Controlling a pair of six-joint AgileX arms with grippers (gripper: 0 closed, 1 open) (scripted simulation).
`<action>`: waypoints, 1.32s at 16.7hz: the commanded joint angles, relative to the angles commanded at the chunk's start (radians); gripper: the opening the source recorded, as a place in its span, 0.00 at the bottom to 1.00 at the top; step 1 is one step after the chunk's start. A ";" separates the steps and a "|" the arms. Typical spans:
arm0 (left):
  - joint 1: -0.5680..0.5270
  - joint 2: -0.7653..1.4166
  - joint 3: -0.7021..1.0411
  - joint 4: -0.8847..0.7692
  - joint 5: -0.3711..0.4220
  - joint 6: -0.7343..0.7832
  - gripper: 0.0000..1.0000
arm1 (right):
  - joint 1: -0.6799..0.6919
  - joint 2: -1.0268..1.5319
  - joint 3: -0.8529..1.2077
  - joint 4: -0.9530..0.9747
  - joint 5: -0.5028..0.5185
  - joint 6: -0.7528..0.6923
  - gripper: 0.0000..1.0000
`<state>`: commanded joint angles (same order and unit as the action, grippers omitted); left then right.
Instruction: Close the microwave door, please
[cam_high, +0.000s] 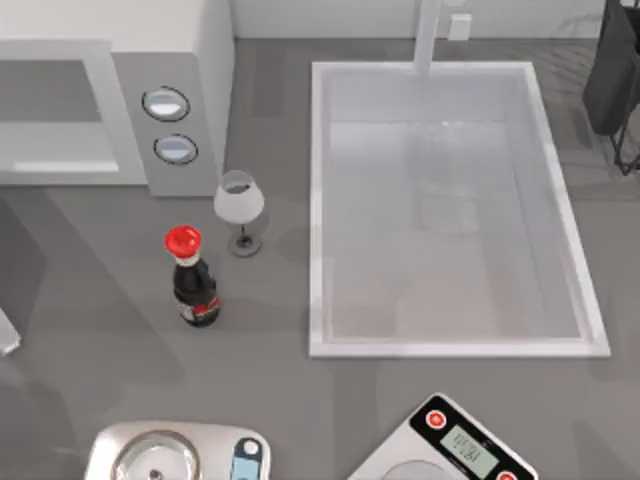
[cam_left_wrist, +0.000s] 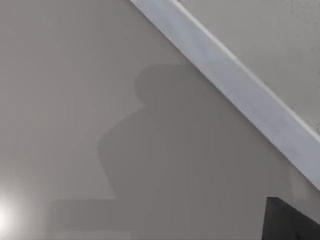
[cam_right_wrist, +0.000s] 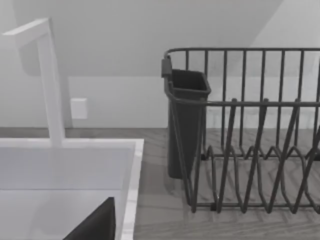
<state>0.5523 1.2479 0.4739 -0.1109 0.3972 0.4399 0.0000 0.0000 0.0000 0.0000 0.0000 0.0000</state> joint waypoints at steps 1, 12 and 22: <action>-0.036 -0.032 -0.025 0.008 -0.022 -0.033 0.00 | 0.000 0.000 0.000 0.000 0.000 0.000 1.00; -0.177 -0.085 -0.068 0.018 -0.117 -0.148 0.00 | 0.000 0.000 0.000 0.000 0.000 0.000 1.00; -0.616 -0.196 -0.131 0.027 -0.419 -0.470 0.00 | 0.000 0.000 0.000 0.000 0.000 0.000 1.00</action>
<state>-0.0634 1.0518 0.3433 -0.0843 -0.0214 -0.0298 0.0000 0.0000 0.0000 0.0000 0.0000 0.0000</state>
